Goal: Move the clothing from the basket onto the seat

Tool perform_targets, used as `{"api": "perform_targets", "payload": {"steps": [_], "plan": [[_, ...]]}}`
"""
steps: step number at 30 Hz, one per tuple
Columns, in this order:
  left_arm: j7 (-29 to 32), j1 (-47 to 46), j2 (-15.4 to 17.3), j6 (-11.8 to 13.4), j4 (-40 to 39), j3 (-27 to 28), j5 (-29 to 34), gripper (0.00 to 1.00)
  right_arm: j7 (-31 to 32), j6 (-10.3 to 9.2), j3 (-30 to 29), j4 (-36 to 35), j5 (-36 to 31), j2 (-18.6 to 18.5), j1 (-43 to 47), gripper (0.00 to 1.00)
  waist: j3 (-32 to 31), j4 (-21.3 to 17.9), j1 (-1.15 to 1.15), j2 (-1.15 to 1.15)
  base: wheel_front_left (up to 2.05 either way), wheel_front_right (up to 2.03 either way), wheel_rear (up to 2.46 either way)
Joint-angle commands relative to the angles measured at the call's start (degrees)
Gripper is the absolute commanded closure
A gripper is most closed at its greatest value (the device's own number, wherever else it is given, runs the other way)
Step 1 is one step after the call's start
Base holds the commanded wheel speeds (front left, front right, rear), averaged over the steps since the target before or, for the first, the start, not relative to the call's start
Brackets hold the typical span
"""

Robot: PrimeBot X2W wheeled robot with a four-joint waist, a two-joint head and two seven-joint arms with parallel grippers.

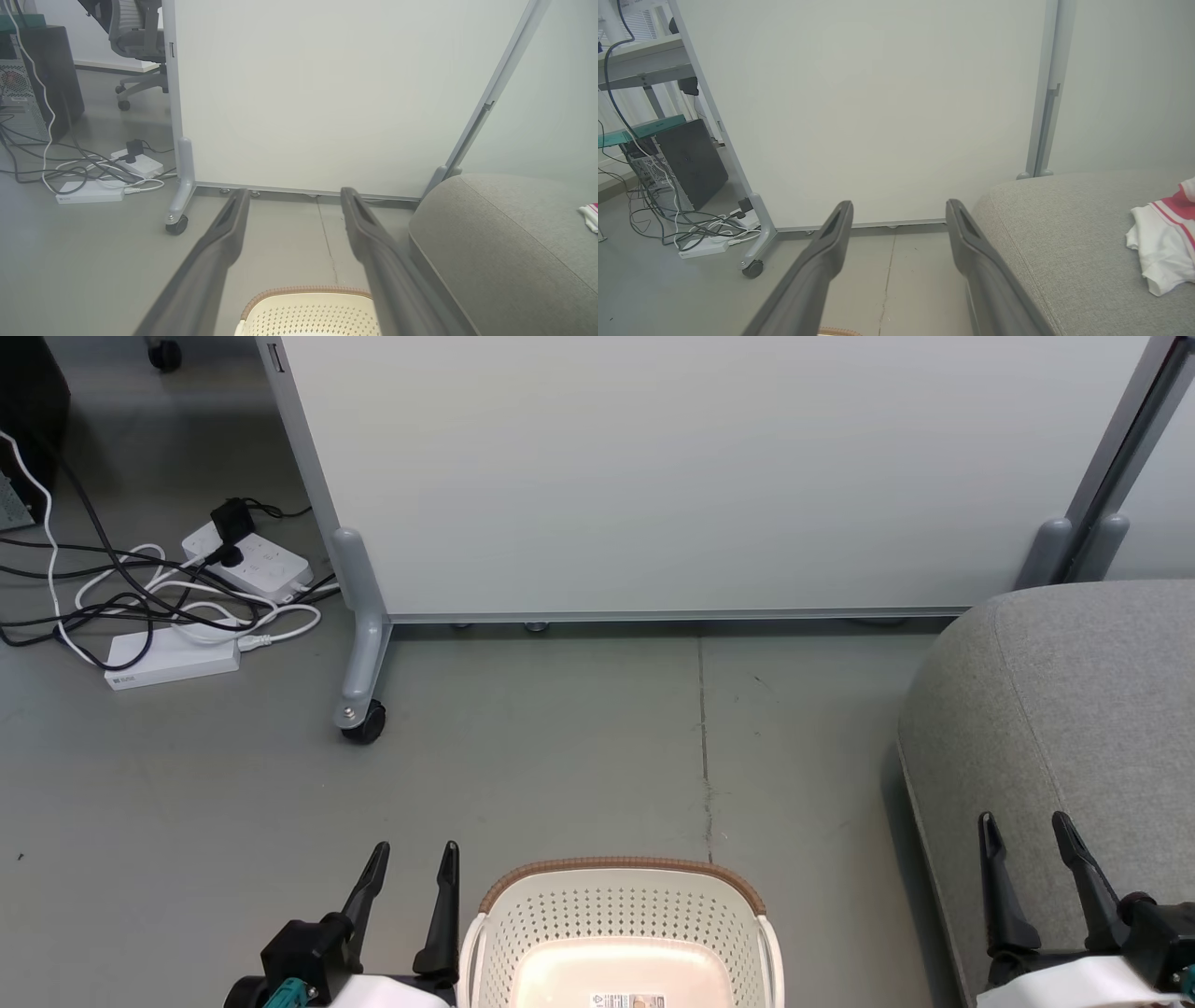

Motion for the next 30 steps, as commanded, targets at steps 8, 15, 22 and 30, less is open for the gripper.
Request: {"api": "perform_targets", "payload": {"steps": [8,15,22,30], "plan": [[-0.06,-0.36,0.22,-0.66,0.01,0.54,-0.58,0.00,-0.29,0.01,-0.16,-0.10,-0.30,-0.28,0.22,0.00,-0.02,-0.04,0.00,0.00,0.00,0.00,0.00],[-0.06,-0.48,0.22,-1.28,0.37,0.59,-1.35,0.00,-0.29,0.01,0.03,-0.15,-0.09,-0.28,0.15,0.00,0.07,0.06,0.00,0.00,0.00,0.00,0.00],[-0.06,-0.54,0.22,-1.72,0.60,0.59,-1.75,0.00,-0.29,0.01,0.76,-0.20,-0.57,-0.29,0.21,0.00,0.15,0.13,0.00,0.00,0.00,0.00,0.00],[0.06,1.50,-0.09,-1.56,2.74,-0.01,-1.74,1.00,0.29,0.00,0.68,2.21,-0.33,0.81,1.10,1.00,0.16,0.13,0.00,0.00,0.00,0.00,0.00]]}}
